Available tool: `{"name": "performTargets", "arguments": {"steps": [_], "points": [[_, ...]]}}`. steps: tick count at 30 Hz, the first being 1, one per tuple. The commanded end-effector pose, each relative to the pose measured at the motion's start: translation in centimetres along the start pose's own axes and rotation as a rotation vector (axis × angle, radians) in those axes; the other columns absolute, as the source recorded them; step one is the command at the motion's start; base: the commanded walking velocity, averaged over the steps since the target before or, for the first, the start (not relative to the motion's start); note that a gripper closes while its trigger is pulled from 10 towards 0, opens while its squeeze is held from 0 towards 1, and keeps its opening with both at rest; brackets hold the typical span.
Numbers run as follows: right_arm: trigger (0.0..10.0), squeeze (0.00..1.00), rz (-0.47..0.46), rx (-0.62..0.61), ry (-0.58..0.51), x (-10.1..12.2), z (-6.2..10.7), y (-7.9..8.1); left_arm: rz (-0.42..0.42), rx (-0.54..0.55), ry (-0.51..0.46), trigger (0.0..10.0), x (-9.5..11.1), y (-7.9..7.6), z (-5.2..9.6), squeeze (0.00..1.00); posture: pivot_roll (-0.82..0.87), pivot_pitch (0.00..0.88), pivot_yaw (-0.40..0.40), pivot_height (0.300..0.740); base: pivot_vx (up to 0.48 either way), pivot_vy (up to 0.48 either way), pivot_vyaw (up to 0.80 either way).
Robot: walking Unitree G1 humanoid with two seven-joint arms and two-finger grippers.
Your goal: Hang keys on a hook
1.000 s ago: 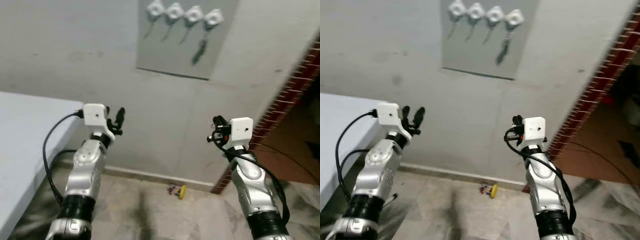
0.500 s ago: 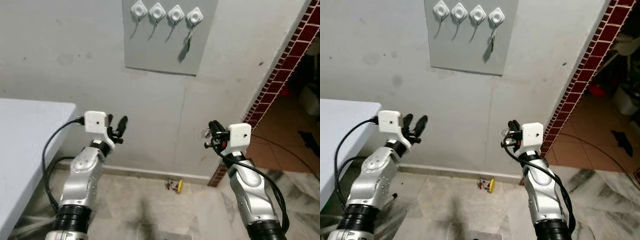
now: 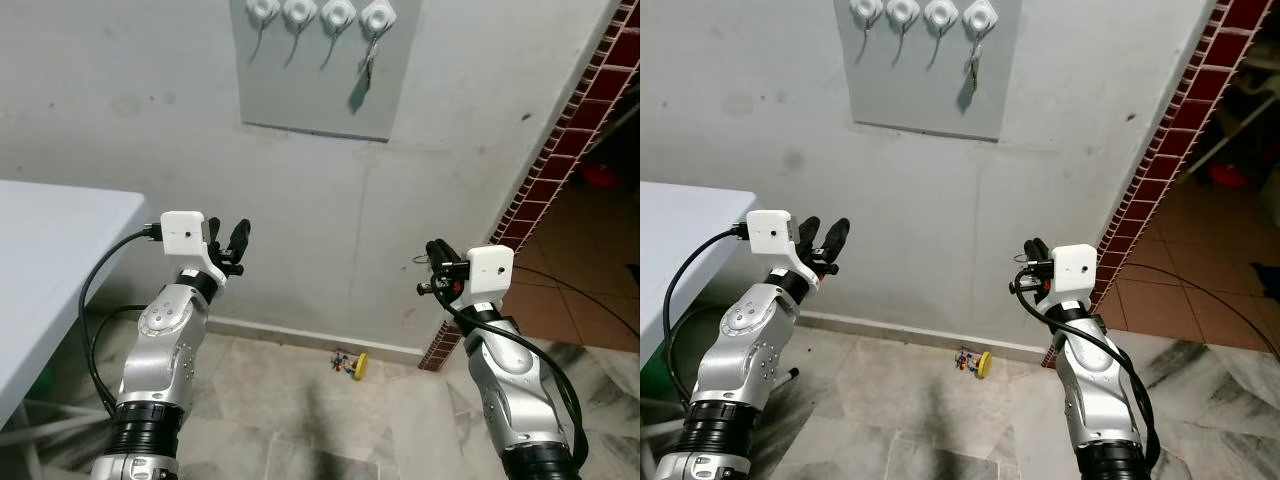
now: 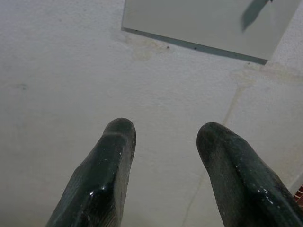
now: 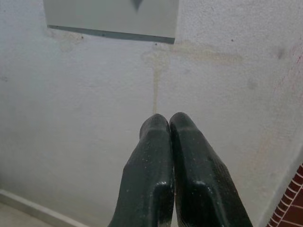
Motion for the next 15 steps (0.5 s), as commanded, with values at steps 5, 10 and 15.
{"name": "performTargets", "arguments": {"steps": [5, 10, 15], "points": [[10.0, 0.0, -0.005, -0.005, -0.015, 0.58, -0.05, -0.09, 0.009, 0.005, -0.017, 10.0, 0.81, 0.02, -0.27, 0.0, -0.02, 0.058, -0.047, 0.74, 0.0, 0.0, 0.0], [10.0, 0.0, -0.007, -0.001, -0.018, 0.67, -0.07, -0.03, 0.023, 0.008, -0.026, 10.0, 1.04, 0.13, -0.34, 0.0, -0.02, 0.055, -0.048, 0.74, 0.0, 0.0, 0.0], [10.0, 0.0, -0.005, 0.004, -0.021, 0.75, -0.14, 0.02, 0.03, 0.011, -0.029, 10.0, 1.15, 0.18, -0.42, 0.0, -0.02, 0.052, -0.05, 0.74, 0.285, 0.145, 0.0]]}}
Point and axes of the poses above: a point about 5 cm out from each wrist's last joint towards the gripper, its own z axis pointing back from the gripper into the wrist, its own x axis along the axis of the wrist's last joint, y = z × x, the point moved 6 cm from there along -z, pointing out of the wrist towards the gripper, and after that the axes turned 15 degrees about z, right-handed, at the moved point
